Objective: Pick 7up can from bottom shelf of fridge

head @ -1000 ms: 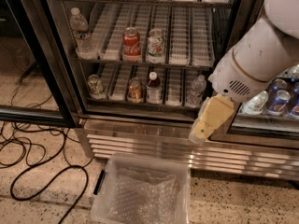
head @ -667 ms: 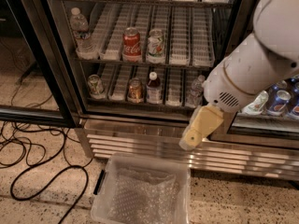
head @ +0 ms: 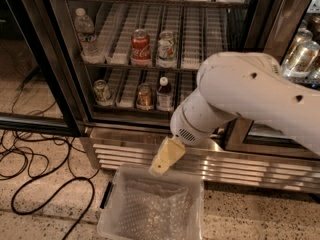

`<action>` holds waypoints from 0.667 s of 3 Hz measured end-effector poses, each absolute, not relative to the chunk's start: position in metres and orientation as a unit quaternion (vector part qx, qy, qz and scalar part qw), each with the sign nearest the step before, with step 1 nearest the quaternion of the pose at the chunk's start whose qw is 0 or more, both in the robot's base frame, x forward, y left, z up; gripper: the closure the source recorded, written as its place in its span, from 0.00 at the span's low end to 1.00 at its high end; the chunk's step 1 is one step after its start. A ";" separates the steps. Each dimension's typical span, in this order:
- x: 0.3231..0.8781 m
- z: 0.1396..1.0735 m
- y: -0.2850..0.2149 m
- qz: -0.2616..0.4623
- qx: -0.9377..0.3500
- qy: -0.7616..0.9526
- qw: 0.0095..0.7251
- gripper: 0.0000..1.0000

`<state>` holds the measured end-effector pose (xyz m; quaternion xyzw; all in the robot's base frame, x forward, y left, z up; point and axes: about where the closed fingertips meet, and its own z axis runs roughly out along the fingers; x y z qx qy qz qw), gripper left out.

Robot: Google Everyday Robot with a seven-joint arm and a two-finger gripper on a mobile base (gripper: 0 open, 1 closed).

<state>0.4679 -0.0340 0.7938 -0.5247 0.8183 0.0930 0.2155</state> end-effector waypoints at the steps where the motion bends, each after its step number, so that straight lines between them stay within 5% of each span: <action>1: 0.475 0.764 -0.011 0.134 -0.508 0.828 0.197 0.00; 2: 0.475 0.764 -0.011 0.134 -0.508 0.828 0.197 0.00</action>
Offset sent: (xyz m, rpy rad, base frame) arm 0.0069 0.0204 -0.0239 0.0461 0.0644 -0.0143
